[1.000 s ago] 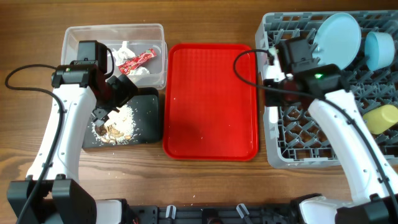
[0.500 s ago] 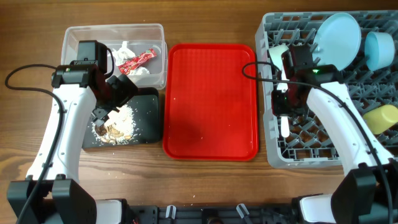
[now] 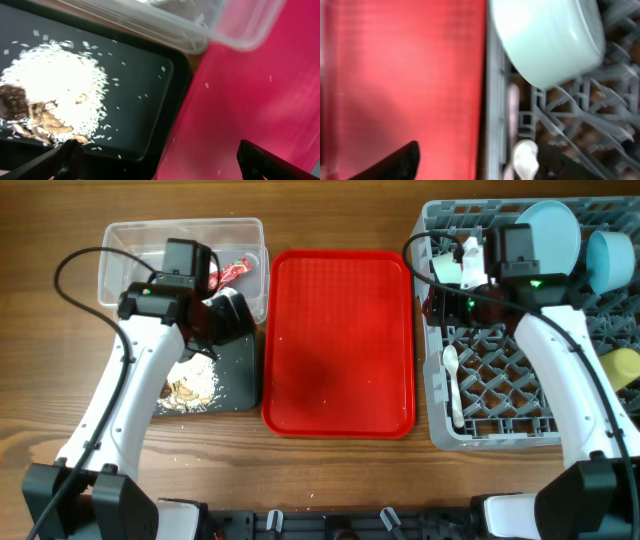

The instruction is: Sort waste into correct bins and load items into the dishwasher rack

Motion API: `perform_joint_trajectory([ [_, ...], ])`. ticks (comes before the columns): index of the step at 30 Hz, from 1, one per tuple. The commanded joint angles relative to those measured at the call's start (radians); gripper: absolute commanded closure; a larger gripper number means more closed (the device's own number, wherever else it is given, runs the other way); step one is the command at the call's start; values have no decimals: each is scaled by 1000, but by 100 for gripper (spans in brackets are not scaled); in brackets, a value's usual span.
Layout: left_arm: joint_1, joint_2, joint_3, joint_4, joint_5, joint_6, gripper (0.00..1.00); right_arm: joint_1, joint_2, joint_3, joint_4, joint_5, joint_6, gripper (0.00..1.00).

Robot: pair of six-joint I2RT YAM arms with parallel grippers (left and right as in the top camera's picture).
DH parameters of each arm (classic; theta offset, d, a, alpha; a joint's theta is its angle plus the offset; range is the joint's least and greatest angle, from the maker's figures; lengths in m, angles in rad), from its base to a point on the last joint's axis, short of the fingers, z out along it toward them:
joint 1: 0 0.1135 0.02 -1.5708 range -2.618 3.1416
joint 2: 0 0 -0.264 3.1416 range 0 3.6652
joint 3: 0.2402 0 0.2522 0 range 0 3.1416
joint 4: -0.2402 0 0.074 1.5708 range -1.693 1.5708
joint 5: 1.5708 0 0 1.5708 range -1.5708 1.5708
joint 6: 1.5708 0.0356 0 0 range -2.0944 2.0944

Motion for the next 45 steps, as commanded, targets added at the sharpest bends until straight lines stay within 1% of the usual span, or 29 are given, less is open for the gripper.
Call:
perform_joint_trajectory([
  [1,-24,0,4,-56,10,101,0,-30,-22,18,-79,-129,-69,18],
  [3,-24,0,4,-107,10,101,0,-37,-24,18,-126,-118,-88,2],
  [4,-24,0,4,-137,10,101,0,-40,-29,16,-141,-107,-86,0],
  [6,-24,-2,1,-180,10,102,0,-42,-48,10,-160,-96,-84,0],
  [8,-28,-20,-20,-188,9,106,0,-42,-83,1,-169,-96,-84,0],
  [10,-37,-60,-55,-161,9,106,0,-42,-129,-21,-154,-96,-85,0],
  [12,-56,-138,-119,-99,5,106,0,-42,-216,-79,-103,-96,-86,0],
  [16,-108,-354,-267,35,-7,119,0,-42,-421,-225,21,-90,-111,0],
  [19,-153,-577,-388,121,-47,97,0,-42,-637,-356,112,-21,-89,0],
  [21,-157,-704,-440,138,-87,83,0,-42,-742,-399,119,35,-69,0],
  [23,-157,-788,-457,138,-127,83,0,-42,-819,-420,112,40,-69,0],
  [25,-157,-849,-457,137,-134,83,0,-42,-866,-420,105,40,-70,0],
  [27,-157,-912,-457,133,-134,83,0,-42,-898,-420,100,40,-70,0],
  [30,-157,-945,-457,133,-134,83,0,-42,-896,-420,100,40,-71,0],
  [38,-157,-941,-457,133,-134,83,0,-42,-853,-420,100,40,-74,0],
  [45,-157,-941,-457,133,-134,83,0,-42,-782,-420,97,40,-74,0],
])
